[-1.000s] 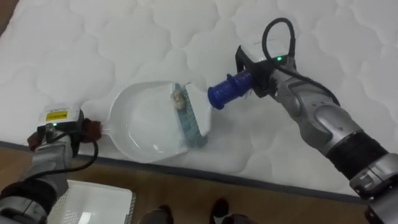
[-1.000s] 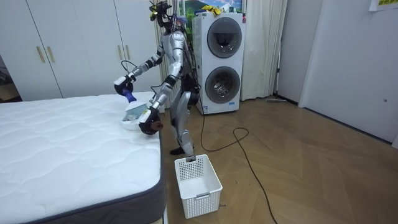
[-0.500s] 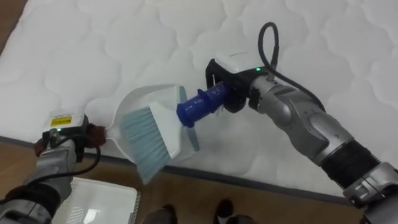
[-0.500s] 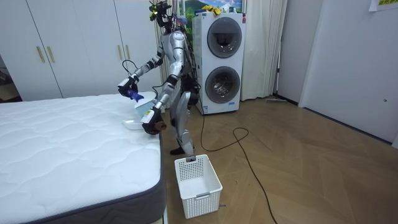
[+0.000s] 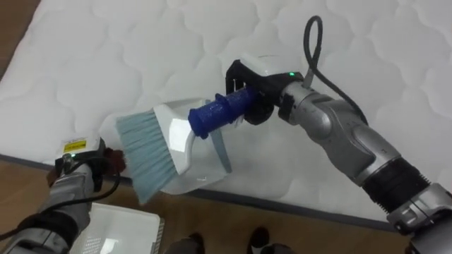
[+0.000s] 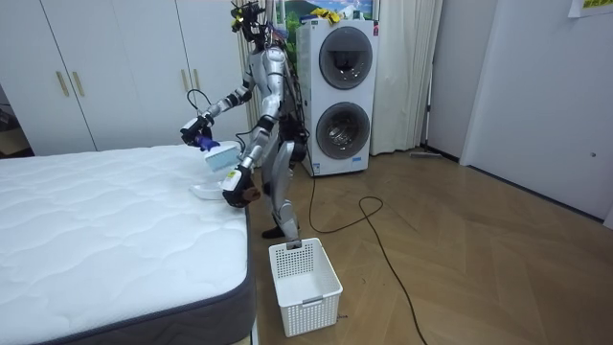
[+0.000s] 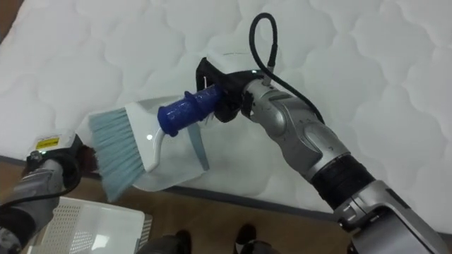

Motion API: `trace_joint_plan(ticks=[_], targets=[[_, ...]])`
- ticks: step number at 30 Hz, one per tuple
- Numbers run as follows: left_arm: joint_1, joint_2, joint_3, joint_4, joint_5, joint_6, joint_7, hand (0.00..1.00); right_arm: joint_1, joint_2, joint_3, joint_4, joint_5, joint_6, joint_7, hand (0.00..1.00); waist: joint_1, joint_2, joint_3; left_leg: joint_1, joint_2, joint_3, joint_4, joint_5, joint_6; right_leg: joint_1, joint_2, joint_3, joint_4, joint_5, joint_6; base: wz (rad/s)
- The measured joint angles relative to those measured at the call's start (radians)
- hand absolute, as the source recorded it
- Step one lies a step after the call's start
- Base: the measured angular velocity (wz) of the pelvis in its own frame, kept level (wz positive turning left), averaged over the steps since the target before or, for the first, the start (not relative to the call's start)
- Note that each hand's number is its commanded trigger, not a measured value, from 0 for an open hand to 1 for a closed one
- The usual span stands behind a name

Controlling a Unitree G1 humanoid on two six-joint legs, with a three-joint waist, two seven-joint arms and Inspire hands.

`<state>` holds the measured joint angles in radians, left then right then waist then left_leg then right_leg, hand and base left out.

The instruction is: Clean bed

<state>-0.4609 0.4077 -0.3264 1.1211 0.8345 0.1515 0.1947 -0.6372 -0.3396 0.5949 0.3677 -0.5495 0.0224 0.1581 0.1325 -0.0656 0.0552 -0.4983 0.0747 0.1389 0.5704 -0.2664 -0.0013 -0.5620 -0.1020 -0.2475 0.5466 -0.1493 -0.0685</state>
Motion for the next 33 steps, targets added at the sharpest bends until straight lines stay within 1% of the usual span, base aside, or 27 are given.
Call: trace_joint_plan(ticks=[3, 6, 9, 10, 12, 14, 15, 17, 18, 19, 20, 21, 23, 25, 27, 28, 30, 31, 32, 33], targets=[[0.002, 0.000, 0.000, 0.002, 0.000, 0.000, 0.001, 1.00, 0.000, -0.001, -0.003, 0.000, 0.002, -0.001, -0.002, 1.00, -0.003, 0.000, -0.0001, 0.005, -0.003, 0.003, -0.002, 0.000, 0.000, 0.000, -0.002, 0.001, 0.007, -0.006, 0.000, 0.00], [0.007, 0.002, 0.000, 0.001, -0.004, -0.007, 0.016, 1.00, 0.000, -0.002, -0.019, 0.009, 0.027, -0.015, -0.012, 1.00, -0.014, -0.001, 0.0000, 0.004, -0.002, -0.002, -0.002, 0.000, 0.000, 0.002, -0.003, -0.003, 0.007, -0.008, -0.001, 0.05], [0.020, 0.002, 0.005, -0.003, -0.017, -0.025, 0.035, 1.00, 0.003, -0.007, -0.040, 0.017, 0.053, -0.032, -0.059, 1.00, -0.026, -0.003, -0.0001, 0.005, -0.004, -0.004, -0.001, 0.000, 0.000, 0.005, -0.005, -0.003, 0.006, -0.009, 0.000, 0.02], [0.023, 0.002, 0.009, -0.003, -0.019, -0.029, 0.037, 1.00, 0.008, -0.007, -0.063, 0.029, 0.055, -0.045, -0.082, 1.00, -0.035, -0.005, 0.0001, 0.005, -0.005, -0.008, -0.001, 0.000, 0.000, 0.007, -0.005, -0.003, 0.005, -0.010, 0.002, 0.09], [0.032, 0.002, 0.011, -0.004, -0.020, -0.030, 0.046, 1.00, 0.012, -0.008, -0.091, 0.054, 0.084, -0.048, -0.116, 1.00, -0.047, -0.008, -0.0016, 0.005, -0.009, -0.012, -0.001, 0.001, 0.001, 0.010, -0.005, -0.001, 0.005, -0.012, 0.005, 0.07], [0.039, 0.001, 0.011, -0.007, -0.019, -0.035, 0.067, 1.00, 0.038, -0.020, -0.150, 0.057, 0.135, -0.050, -0.159, 1.00, -0.055, -0.009, -0.0018, 0.006, -0.010, -0.015, -0.001, 0.002, 0.003, 0.017, -0.005, -0.002, -0.006, -0.010, 0.009, 0.02], [0.039, 0.002, 0.012, -0.006, -0.019, -0.038, 0.070, 1.00, 0.045, -0.023, -0.164, 0.057, 0.154, -0.050, -0.171, 1.00, -0.059, -0.009, -0.0018, 0.007, -0.010, -0.017, -0.002, 0.002, 0.003, 0.020, -0.003, -0.003, -0.010, -0.008, 0.011, 0.10], [0.040, 0.002, 0.012, -0.005, -0.020, -0.045, 0.085, 1.00, 0.062, -0.026, -0.227, 0.095, 0.237, -0.071, -0.221, 1.00, -0.079, -0.015, -0.0015, 0.011, -0.015, -0.027, -0.007, 0.004, 0.007, 0.030, -0.002, 0.003, -0.017, -0.006, 0.015, 0.13], [0.040, 0.002, 0.012, -0.005, -0.020, -0.048, 0.087, 1.00, 0.071, -0.026, -0.246, 0.101, 0.254, -0.073, -0.235, 1.00, -0.082, -0.018, -0.0007, 0.015, -0.015, -0.027, -0.007, 0.005, 0.008, 0.036, -0.002, 0.002, -0.022, -0.006, 0.016, 0.07], [0.045, 0.001, 0.012, -0.006, -0.019, -0.049, 0.087, 1.00, 0.101, -0.027, -0.281, 0.106, 0.286, -0.073, -0.261, 1.00, -0.083, -0.027, -0.0026, 0.029, -0.016, -0.028, -0.011, 0.005, 0.009, 0.048, -0.002, 0.003, -0.028, -0.005, 0.019, 0.00], [0.056, 0.004, 0.013, -0.009, -0.020, -0.048, 0.088, 1.00, 0.127, -0.028, -0.309, 0.117, 0.320, -0.075, -0.281, 1.00, -0.096, -0.037, -0.0043, 0.040, -0.017, -0.028, -0.018, 0.005, 0.009, 0.059, -0.002, 0.004, -0.034, -0.007, 0.021, 0.00], [0.065, 0.006, 0.017, -0.015, -0.020, -0.049, 0.089, 1.00, 0.136, -0.030, -0.320, 0.123, 0.336, -0.075, -0.290, 1.00, -0.103, -0.041, -0.0066, 0.041, -0.017, -0.028, -0.020, 0.005, 0.009, 0.061, -0.002, 0.005, -0.040, -0.007, 0.022, 0.00], [0.086, 0.007, 0.038, -0.026, -0.020, -0.050, 0.097, 1.00, 0.167, -0.045, -0.371, 0.136, 0.379, -0.074, -0.334, 1.00, -0.116, -0.051, -0.0077, 0.041, -0.014, -0.029, -0.023, 0.005, 0.009, 0.067, 0.006, 0.006, -0.051, -0.001, 0.026, 0.00], [0.107, 0.008, 0.057, -0.041, -0.020, -0.050, 0.099, 1.00, 0.194, -0.053, -0.414, 0.138, 0.383, -0.074, -0.367, 1.00, -0.127, -0.052, -0.0078, 0.050, -0.013, -0.032, -0.025, 0.005, 0.009, 0.082, 0.017, 0.005, -0.065, 0.003, 0.028, 0.00], [0.129, 0.006, 0.074, -0.054, -0.021, -0.053, 0.100, 1.00, 0.214, -0.060, -0.453, 0.154, 0.408, -0.076, -0.406, 0.98, -0.134, -0.052, -0.0079, 0.067, -0.014, -0.032, -0.030, 0.003, 0.010, 0.095, 0.016, 0.006, -0.065, 0.003, 0.028, 0.00], [0.144, 0.005, 0.077, -0.066, -0.040, -0.057, 0.101, 1.00, 0.229, -0.065, -0.476, 0.163, 0.434, -0.076, -0.437, 0.97, -0.135, -0.053, -0.0087, 0.079, -0.017, -0.032, -0.039, 0.003, 0.011, 0.104, 0.014, 0.008, -0.067, 0.002, 0.030, 0.00], [0.167, 0.000, 0.091, -0.072, -0.059, -0.061, 0.101, 1.00, 0.260, -0.070, -0.506, 0.163, 0.457, -0.076, -0.463, 0.92, -0.134, -0.054, -0.0092, 0.104, -0.016, -0.032, -0.059, 0.003, 0.011, 0.129, 0.019, 0.013, -0.083, 0.001, 0.032, -0.02], [0.182, -0.001, 0.096, -0.076, -0.060, -0.061, 0.101, 1.00, 0.281, -0.076, -0.516, 0.163, 0.472, -0.076, -0.475, 0.85, -0.137, -0.057, -0.0115, 0.121, -0.016, -0.031, -0.072, 0.004, 0.010, 0.143, 0.021, 0.013, -0.091, 0.001, 0.032, 0.00], [0.198, 0.000, 0.100, -0.091, -0.059, -0.058, 0.100, 1.00, 0.301, -0.086, -0.529, 0.162, 0.478, -0.076, -0.481, 0.59, -0.142, -0.058, -0.0145, 0.132, -0.014, -0.032, -0.079, 0.004, 0.009, 0.155, 0.024, 0.012, -0.100, 0.001, 0.033, 0.03], [0.203, 0.000, 0.102, -0.099, -0.058, -0.057, 0.099, 1.00, 0.310, -0.089, -0.540, 0.162, 0.478, -0.076, -0.485, 0.26, -0.145, -0.057, -0.0149, 0.135, -0.013, -0.032, -0.079, 0.004, 0.009, 0.161, 0.025, 0.008, -0.103, 0.001, 0.033, 0.10]])
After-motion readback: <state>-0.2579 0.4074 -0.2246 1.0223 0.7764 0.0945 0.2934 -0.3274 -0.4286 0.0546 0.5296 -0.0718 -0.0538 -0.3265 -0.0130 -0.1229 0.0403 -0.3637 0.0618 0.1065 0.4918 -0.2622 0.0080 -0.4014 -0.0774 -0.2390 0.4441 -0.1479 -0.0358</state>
